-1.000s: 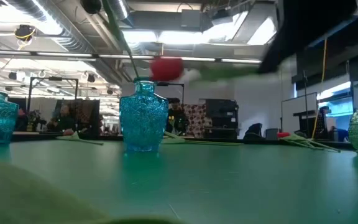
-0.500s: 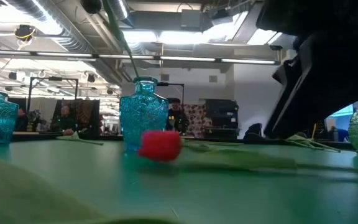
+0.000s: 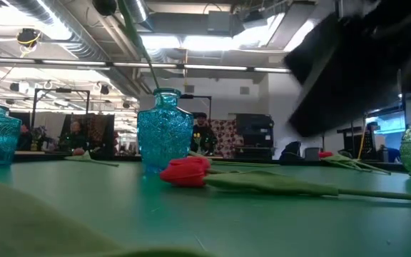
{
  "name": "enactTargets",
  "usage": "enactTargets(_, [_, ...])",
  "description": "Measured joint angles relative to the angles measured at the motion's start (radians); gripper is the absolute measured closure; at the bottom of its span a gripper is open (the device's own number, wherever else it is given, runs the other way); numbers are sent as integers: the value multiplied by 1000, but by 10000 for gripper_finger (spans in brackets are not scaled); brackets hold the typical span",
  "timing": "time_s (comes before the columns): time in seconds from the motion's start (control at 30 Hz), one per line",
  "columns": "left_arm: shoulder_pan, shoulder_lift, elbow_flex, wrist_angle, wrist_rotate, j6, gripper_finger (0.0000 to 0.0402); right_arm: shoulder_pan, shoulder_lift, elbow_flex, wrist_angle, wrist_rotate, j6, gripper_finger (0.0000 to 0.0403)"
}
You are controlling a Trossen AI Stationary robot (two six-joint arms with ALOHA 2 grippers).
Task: Sort flowers into vase by color
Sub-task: Put the right black tulip into the right blue vase
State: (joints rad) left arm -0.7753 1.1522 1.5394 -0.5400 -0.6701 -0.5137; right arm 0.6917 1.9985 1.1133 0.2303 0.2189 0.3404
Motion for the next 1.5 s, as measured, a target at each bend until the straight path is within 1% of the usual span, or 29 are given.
enactTargets(0.07, [0,0,0,0,-1,0,137,0,47,8,60,-2,-15,216])
enactTargets(0.17, [8,0,0,0,-1,0,137,2,115,48,67,-41,-49,238])
enactTargets(0.3, [10,-9,0,-7,-2,1,137,3,171,101,67,-89,-72,264])
enactTargets(0.4, [13,-21,0,-11,-5,1,137,3,173,120,-2,-55,-56,285])
enactTargets(0.5, [16,-30,0,-27,-18,0,137,4,163,135,-115,-14,-54,321])
enactTargets(0.63, [16,-47,0,-63,6,-41,137,3,159,188,-277,2,-57,386])
enactTargets(0.67, [16,-50,0,-73,8,-46,137,3,159,205,-319,4,-57,392])
enactTargets(0.73, [16,-54,0,-92,5,-49,137,3,155,249,-430,21,-48,389])
enactTargets(0.83, [16,-58,0,-113,2,-46,137,2,117,310,-670,70,-37,394])
enactTargets(0.93, [16,-63,0,-115,2,-14,137,-7,47,338,-928,173,-60,396])
enactTargets(1.0, [16,-62,0,-121,2,21,137,-26,-28,342,-1090,243,-42,395])
enactTargets(1.07, [16,-61,0,-125,2,54,137,-51,-109,327,-1207,272,-9,398])
enactTargets(1.1, [16,-61,0,-125,2,73,137,-64,-152,311,-1223,278,7,399])
enactTargets(1.17, [16,-61,0,-121,-2,109,137,-92,-258,254,-1200,289,67,398])
enactTargets(1.23, [16,-61,0,-119,-20,141,137,-135,-362,173,-1151,273,184,398])
enactTargets(1.3, [16,-61,0,-116,-33,160,137,-185,-438,69,-1106,218,329,400])
enactTargets(1.37, [16,-61,0,-114,-35,176,137,-237,-488,-39,-1063,160,465,399])
enactTargets(1.43, [16,-60,0,-114,-35,187,137,-284,-518,-129,-1002,102,580,399])
enactTargets(1.5, [16,-58,0,-114,-35,193,137,-317,-521,-199,-939,25,640,399])
